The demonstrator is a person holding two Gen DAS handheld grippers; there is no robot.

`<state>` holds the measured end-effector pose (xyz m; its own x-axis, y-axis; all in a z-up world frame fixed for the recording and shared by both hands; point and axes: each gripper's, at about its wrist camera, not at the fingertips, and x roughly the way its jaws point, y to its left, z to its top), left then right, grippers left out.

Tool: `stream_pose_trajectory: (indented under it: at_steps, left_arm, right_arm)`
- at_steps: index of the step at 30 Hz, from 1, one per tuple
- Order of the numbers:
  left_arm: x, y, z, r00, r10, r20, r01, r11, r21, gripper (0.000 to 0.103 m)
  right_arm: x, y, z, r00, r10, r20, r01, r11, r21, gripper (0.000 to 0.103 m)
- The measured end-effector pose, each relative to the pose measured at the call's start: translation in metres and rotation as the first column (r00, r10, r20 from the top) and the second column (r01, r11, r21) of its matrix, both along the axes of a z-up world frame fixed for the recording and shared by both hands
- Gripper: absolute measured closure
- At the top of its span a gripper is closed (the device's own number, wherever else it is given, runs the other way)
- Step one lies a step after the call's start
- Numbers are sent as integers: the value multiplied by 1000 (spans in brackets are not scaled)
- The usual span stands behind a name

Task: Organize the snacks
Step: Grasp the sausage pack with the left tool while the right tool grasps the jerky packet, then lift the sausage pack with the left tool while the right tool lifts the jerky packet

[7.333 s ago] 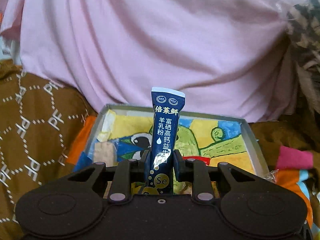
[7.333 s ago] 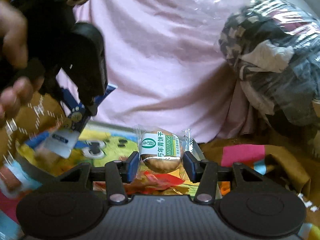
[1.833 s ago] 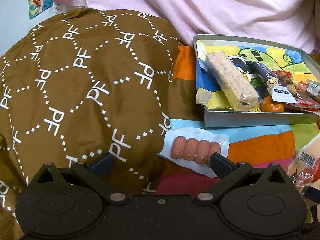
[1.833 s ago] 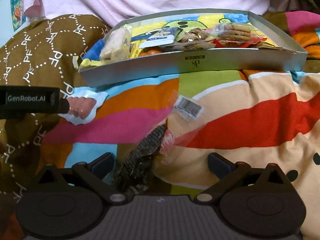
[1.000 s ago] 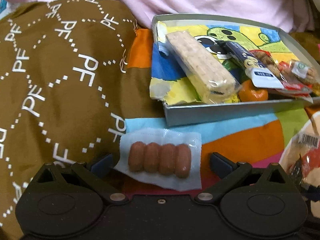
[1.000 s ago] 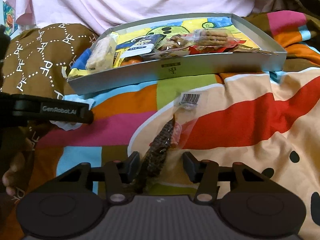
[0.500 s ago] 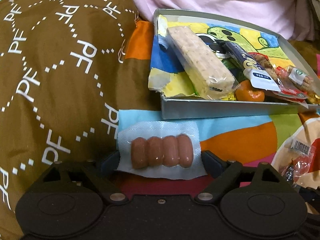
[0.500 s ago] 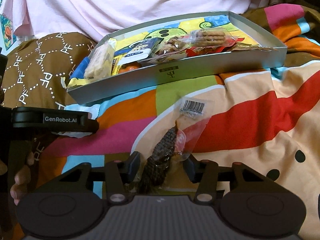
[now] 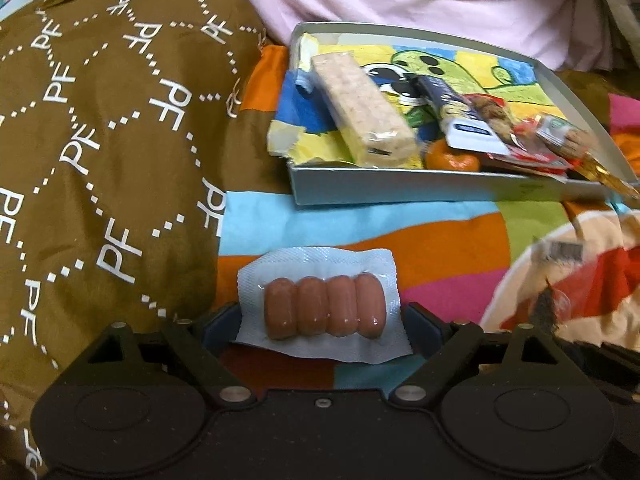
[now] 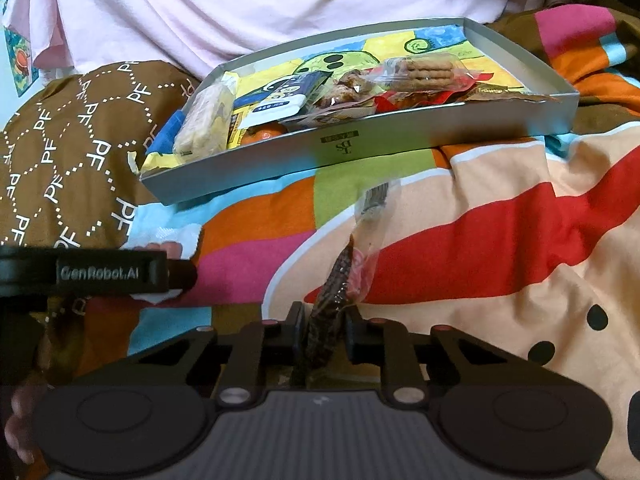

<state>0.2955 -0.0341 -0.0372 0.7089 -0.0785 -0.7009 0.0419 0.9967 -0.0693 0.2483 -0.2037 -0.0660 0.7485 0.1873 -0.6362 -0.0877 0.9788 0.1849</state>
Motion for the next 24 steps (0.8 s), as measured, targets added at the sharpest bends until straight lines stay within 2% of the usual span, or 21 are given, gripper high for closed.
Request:
stream_pose_trajectory:
  at_steps: [3,18,24]
  left_arm:
    - [-7,-5,2,1000,10,13,-10,1000,17,17]
    - [-18,-5,3,1000,22,0,-22,1000,6,18]
    - [-19,-4,-3,999,40,-6,-39,998,40,13]
  right_arm:
    - [-2,-3,1,1000,10,-4,-10,1000,5,83]
    - [-21,-15,12,1000,11,18,-11,1000,3,86]
    - [-22,-15,15,1000,15,25,-15,1000,5,86]
